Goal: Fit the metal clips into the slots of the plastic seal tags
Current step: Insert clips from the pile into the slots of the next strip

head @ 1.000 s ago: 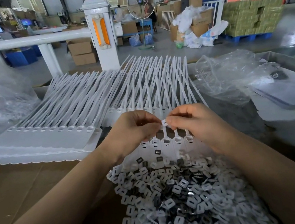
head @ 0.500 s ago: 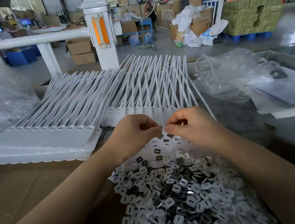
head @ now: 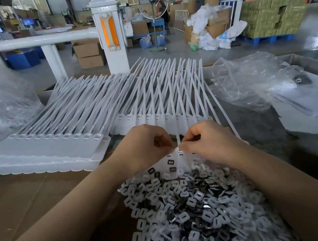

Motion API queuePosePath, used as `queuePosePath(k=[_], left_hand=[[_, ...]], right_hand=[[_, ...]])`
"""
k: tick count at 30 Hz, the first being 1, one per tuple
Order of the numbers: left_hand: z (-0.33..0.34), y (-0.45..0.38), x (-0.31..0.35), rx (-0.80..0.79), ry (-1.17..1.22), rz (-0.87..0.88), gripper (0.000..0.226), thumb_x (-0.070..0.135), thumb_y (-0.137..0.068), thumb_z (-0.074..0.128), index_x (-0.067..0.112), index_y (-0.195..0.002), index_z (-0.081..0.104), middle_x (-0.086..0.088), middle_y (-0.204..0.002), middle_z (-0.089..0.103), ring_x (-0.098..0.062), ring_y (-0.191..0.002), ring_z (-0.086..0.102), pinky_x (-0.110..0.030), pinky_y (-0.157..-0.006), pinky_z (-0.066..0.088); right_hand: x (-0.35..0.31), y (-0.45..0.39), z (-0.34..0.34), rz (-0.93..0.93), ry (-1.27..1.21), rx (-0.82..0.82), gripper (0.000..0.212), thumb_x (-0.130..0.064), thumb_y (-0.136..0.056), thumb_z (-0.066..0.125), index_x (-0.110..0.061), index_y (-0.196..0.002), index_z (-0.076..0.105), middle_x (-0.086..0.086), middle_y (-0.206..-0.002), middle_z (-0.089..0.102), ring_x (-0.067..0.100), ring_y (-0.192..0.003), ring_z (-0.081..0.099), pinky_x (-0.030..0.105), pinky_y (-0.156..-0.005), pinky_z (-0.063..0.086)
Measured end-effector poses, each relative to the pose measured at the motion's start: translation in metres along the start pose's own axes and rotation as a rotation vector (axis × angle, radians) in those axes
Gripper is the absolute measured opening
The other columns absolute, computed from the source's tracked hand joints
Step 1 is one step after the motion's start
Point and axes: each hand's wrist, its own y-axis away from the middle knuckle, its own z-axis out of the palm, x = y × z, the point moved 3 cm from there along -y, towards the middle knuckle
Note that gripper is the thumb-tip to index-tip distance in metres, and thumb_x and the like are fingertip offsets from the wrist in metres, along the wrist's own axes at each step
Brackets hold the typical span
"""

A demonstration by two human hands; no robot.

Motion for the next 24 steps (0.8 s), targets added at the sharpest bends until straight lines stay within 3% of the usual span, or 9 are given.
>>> queuePosePath(k=[7, 12, 16, 20, 24], left_hand=[[-0.001, 0.003, 0.006, -0.008, -0.098, 0.144, 0.008, 0.02, -0.086, 0.072, 0.027, -0.09, 0.073, 0.014, -0.083, 0.066, -0.002, -0.074, 0.061, -0.027, -0.071, 0.054], [-0.003, 0.005, 0.01, -0.056, -0.205, 0.271, 0.018, 0.016, -0.089, 0.068, 0.029, -0.101, 0.074, 0.01, -0.088, 0.062, -0.004, -0.075, 0.06, -0.027, -0.073, 0.052], [-0.004, 0.006, 0.011, -0.08, -0.258, 0.307, 0.019, 0.019, -0.092, 0.066, 0.03, -0.105, 0.074, 0.008, -0.091, 0.063, -0.007, -0.077, 0.063, -0.03, -0.074, 0.054], [-0.005, 0.007, 0.012, -0.081, -0.32, 0.328, 0.021, 0.022, -0.093, 0.063, 0.034, -0.109, 0.07, 0.011, -0.09, 0.06, -0.007, -0.078, 0.061, -0.029, -0.071, 0.052], [-0.005, 0.008, 0.015, -0.06, -0.352, 0.359, 0.028, 0.02, -0.092, 0.062, 0.034, -0.116, 0.065, 0.01, -0.089, 0.06, -0.008, -0.076, 0.06, -0.027, -0.067, 0.051]], right_hand=[[0.0, 0.0, 0.001, 0.019, 0.051, -0.021, 0.016, -0.043, -0.085, 0.072, -0.032, -0.079, 0.062, -0.013, -0.077, 0.065, 0.006, -0.078, 0.06, 0.048, -0.099, 0.045], [0.001, -0.001, 0.002, 0.01, 0.03, -0.044, 0.016, -0.042, -0.085, 0.073, -0.032, -0.082, 0.062, -0.01, -0.075, 0.064, 0.01, -0.073, 0.06, 0.047, -0.097, 0.046], [0.006, -0.004, 0.003, -0.006, -0.003, -0.061, 0.012, -0.043, -0.09, 0.067, -0.032, -0.086, 0.063, -0.009, -0.081, 0.067, 0.012, -0.079, 0.064, 0.045, -0.095, 0.047], [0.013, -0.008, 0.002, -0.007, -0.085, -0.032, 0.005, -0.035, -0.096, 0.059, -0.033, -0.095, 0.063, -0.015, -0.09, 0.066, 0.008, -0.082, 0.066, 0.029, -0.079, 0.053], [0.016, -0.011, 0.002, -0.008, -0.108, -0.031, 0.006, -0.033, -0.095, 0.061, -0.034, -0.091, 0.064, -0.013, -0.086, 0.066, 0.013, -0.08, 0.066, 0.027, -0.068, 0.051]])
